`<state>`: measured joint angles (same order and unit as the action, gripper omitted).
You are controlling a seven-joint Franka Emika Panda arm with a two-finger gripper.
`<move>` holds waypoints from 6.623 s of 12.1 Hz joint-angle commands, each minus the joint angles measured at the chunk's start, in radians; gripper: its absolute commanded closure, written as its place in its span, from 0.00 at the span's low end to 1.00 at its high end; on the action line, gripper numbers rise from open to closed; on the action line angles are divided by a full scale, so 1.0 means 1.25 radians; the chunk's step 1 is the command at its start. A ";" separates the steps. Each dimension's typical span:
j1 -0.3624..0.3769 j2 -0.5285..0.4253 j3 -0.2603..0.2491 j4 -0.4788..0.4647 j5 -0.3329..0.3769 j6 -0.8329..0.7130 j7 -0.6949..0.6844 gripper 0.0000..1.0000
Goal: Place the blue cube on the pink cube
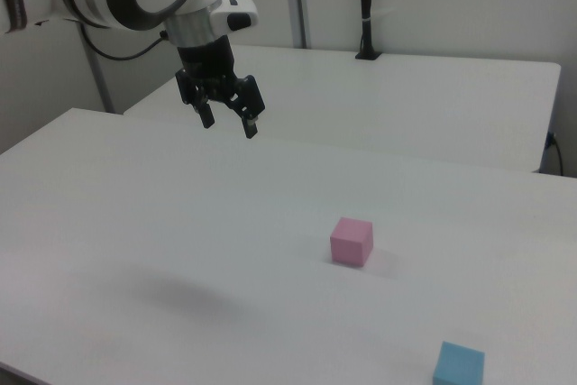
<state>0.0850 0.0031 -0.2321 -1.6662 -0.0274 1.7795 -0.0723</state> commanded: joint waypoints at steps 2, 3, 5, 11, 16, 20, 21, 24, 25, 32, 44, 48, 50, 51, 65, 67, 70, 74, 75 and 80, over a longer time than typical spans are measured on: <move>0.008 -0.004 -0.003 -0.006 0.002 -0.016 -0.010 0.00; 0.009 -0.004 -0.003 -0.007 0.002 -0.016 -0.010 0.00; 0.011 -0.004 -0.002 -0.007 0.002 -0.016 -0.008 0.00; 0.011 -0.004 0.000 -0.006 0.007 -0.017 -0.011 0.00; 0.007 -0.004 0.009 -0.008 0.007 -0.017 -0.013 0.00; 0.006 -0.004 0.008 -0.007 0.000 -0.020 -0.029 0.00; -0.004 -0.006 0.008 -0.005 -0.003 -0.021 -0.058 0.00; -0.032 -0.017 0.007 0.001 -0.042 -0.107 -0.191 0.00; -0.052 -0.018 0.007 -0.001 -0.061 -0.108 -0.222 0.00; -0.254 -0.007 -0.028 -0.107 -0.095 0.044 -0.493 0.00; -0.384 0.234 -0.119 -0.162 -0.079 0.454 -0.543 0.00; -0.407 0.280 -0.116 -0.158 0.049 0.504 -0.541 0.00; -0.407 0.299 -0.114 -0.157 0.106 0.519 -0.542 0.00; -0.407 0.306 -0.109 -0.157 0.120 0.520 -0.539 0.00; -0.426 0.350 -0.105 -0.152 0.099 0.620 -0.539 0.25; -0.426 0.335 -0.104 -0.152 0.105 0.601 -0.536 0.56; -0.398 0.253 -0.086 -0.107 0.105 0.370 -0.480 0.59; -0.317 0.245 -0.041 -0.015 0.104 0.284 -0.294 0.59; -0.300 0.249 -0.023 0.000 0.098 0.283 -0.247 0.59; -0.275 0.351 0.072 0.114 0.093 0.294 -0.139 0.59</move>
<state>-0.2706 0.3631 -0.1755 -1.6173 0.0982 2.1597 -0.2984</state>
